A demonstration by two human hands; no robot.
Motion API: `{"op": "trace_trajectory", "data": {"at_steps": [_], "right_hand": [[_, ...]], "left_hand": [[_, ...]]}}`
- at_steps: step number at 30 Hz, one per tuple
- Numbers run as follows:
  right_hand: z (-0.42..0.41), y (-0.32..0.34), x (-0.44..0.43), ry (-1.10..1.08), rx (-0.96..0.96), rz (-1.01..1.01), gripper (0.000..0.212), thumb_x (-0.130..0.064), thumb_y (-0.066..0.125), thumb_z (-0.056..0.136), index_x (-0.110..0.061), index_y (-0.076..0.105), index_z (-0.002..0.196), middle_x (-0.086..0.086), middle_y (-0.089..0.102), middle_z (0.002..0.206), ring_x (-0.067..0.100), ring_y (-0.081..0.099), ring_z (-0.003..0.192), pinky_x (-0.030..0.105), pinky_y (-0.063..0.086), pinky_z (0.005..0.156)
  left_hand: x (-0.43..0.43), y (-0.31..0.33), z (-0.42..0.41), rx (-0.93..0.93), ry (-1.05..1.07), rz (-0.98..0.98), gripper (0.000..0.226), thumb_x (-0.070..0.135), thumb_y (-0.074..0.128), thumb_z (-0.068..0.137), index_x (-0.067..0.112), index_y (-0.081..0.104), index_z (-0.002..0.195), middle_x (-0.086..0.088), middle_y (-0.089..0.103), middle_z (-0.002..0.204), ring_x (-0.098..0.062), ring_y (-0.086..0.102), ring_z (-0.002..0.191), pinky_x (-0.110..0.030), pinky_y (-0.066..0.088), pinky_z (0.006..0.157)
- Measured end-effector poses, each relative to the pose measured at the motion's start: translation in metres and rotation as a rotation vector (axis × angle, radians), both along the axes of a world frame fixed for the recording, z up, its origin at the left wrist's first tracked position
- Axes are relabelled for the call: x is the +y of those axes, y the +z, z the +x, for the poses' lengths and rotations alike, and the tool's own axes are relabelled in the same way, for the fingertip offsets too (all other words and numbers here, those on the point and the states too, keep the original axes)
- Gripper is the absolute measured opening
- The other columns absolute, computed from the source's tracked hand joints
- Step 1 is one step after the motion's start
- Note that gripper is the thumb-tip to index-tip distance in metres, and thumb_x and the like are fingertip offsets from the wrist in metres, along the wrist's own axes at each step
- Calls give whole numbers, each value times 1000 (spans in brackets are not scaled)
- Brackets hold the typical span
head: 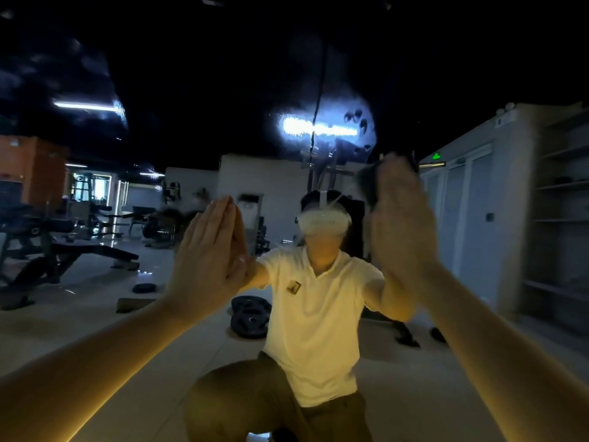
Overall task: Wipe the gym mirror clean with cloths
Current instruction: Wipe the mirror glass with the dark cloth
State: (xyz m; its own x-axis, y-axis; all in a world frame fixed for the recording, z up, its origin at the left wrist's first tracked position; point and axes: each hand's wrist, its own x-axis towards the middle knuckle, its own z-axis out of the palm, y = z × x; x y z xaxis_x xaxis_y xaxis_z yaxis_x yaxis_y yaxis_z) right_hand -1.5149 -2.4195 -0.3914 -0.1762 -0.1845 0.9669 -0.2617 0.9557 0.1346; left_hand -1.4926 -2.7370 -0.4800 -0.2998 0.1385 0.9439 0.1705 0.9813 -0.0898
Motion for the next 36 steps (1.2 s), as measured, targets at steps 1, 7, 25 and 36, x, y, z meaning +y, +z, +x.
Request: {"op": "trace_trajectory", "data": {"at_steps": [1, 7, 25, 36], "right_hand": [[-1, 10, 5, -13, 48, -126, 64, -21, 35, 100, -1, 23, 159, 19, 23, 166, 35, 23, 154, 52, 30, 122], [-4, -58, -104, 168, -15, -22, 58, -12, 14, 97, -6, 21, 154, 27, 27, 162, 39, 28, 149, 48, 27, 121], [-13, -3, -121, 55, 126, -88, 64, -18, 25, 99, 2, 14, 159, 26, 8, 168, 42, 8, 156, 53, 10, 128], [-9, 69, 2, -144, 171, -299, 60, -26, 29, 105, 5, 27, 156, 23, 25, 165, 37, 24, 153, 52, 27, 123]], "left_hand": [[-2, 1, -1, 0, -7, -9, 79, 42, 39, 98, 0, 19, 162, -19, 18, 170, -35, 19, 156, -54, 21, 126], [-6, 22, 0, 72, -86, 9, 69, 30, 32, 99, -4, 28, 159, -23, 26, 166, -37, 24, 154, -55, 21, 126], [-13, 61, -18, 185, -31, -32, 67, 37, 32, 102, -5, 34, 156, -23, 33, 163, -37, 30, 152, -50, 17, 127], [-7, 96, -29, 230, -20, 5, 71, 42, 28, 108, -2, 17, 162, -19, 14, 171, -31, 9, 160, -43, 2, 130]]}}
